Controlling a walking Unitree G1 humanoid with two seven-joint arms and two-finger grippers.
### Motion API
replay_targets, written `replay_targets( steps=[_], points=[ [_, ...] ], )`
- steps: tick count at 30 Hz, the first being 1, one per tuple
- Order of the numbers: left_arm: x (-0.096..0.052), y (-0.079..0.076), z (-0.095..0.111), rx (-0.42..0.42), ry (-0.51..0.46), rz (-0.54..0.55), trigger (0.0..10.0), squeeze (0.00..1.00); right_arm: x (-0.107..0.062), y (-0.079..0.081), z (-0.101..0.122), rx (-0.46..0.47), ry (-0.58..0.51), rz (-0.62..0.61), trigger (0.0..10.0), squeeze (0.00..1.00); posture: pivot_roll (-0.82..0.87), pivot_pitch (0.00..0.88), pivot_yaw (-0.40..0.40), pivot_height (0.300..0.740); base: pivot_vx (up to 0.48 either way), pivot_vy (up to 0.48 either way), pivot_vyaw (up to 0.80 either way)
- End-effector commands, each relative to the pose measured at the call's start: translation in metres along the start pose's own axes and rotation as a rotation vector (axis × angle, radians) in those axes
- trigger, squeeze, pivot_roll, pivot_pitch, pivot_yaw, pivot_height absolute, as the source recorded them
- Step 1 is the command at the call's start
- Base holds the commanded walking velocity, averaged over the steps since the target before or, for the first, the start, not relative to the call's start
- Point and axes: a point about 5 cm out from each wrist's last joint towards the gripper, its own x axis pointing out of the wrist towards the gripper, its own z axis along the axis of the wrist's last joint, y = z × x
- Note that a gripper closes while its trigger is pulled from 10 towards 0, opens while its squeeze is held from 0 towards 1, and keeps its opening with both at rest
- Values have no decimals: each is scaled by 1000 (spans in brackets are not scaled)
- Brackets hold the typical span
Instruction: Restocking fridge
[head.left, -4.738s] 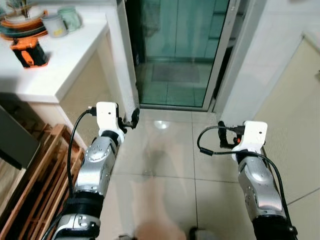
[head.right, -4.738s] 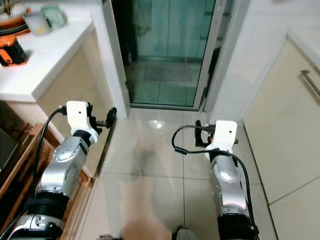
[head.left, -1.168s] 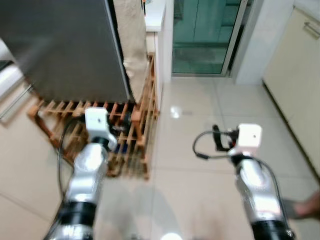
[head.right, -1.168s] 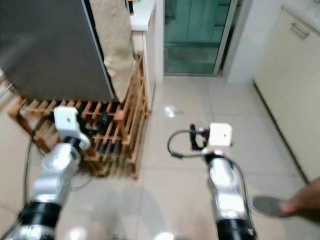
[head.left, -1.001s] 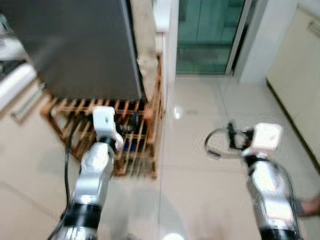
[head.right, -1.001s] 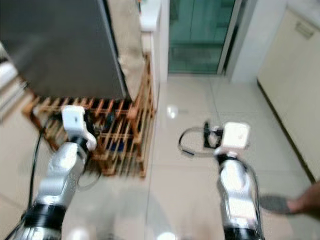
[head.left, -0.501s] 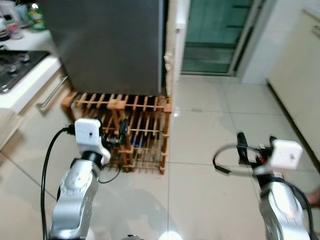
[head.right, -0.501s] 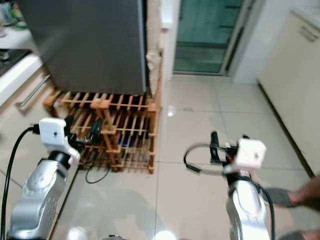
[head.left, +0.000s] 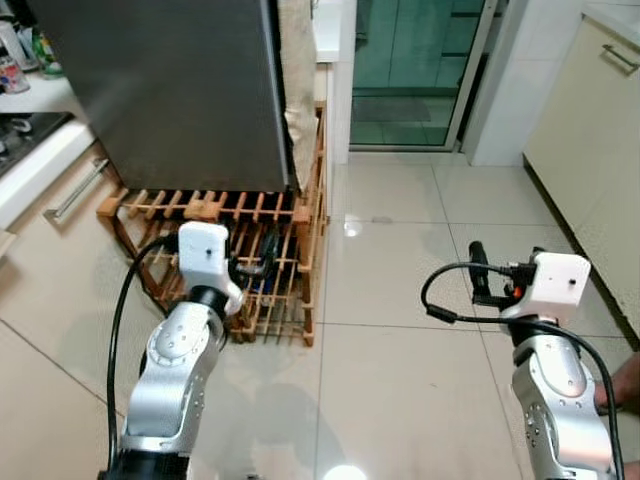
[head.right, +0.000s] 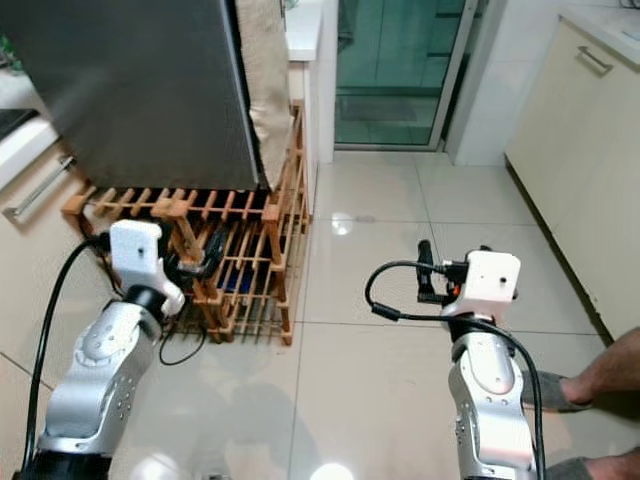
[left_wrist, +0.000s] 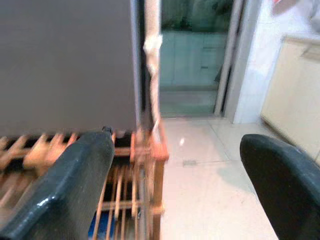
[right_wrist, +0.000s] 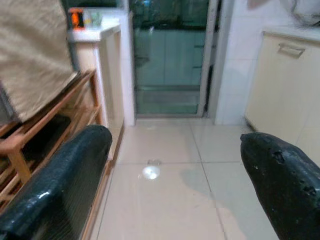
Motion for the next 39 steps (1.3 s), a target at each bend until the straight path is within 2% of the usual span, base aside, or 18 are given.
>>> replay_targets(
  steps=[1,3,5,15,39],
  points=[
    [5,4,0,23,16,30,10000,0,5,4,3,-10,-18,20,10000,0,-108,0,54,740,442,0,0],
    [7,6,0,8,9,38,10000,0,5,9,4,15,-27,63,10000,0,-108,0,55,740,0,0,0],
    [8,7,2,13,2,36,10000,0,6,12,3,-20,-24,83,10000,0,-108,0,55,740,0,0,472],
    [12,0,8,52,-39,-35,10000,0,9,9,-3,-34,6,41,10000,0,-108,0,53,740,60,0,231],
    [14,-7,9,27,-59,-62,10000,0,17,12,1,-42,-21,44,10000,0,-111,0,54,740,478,0,0]
  ],
)
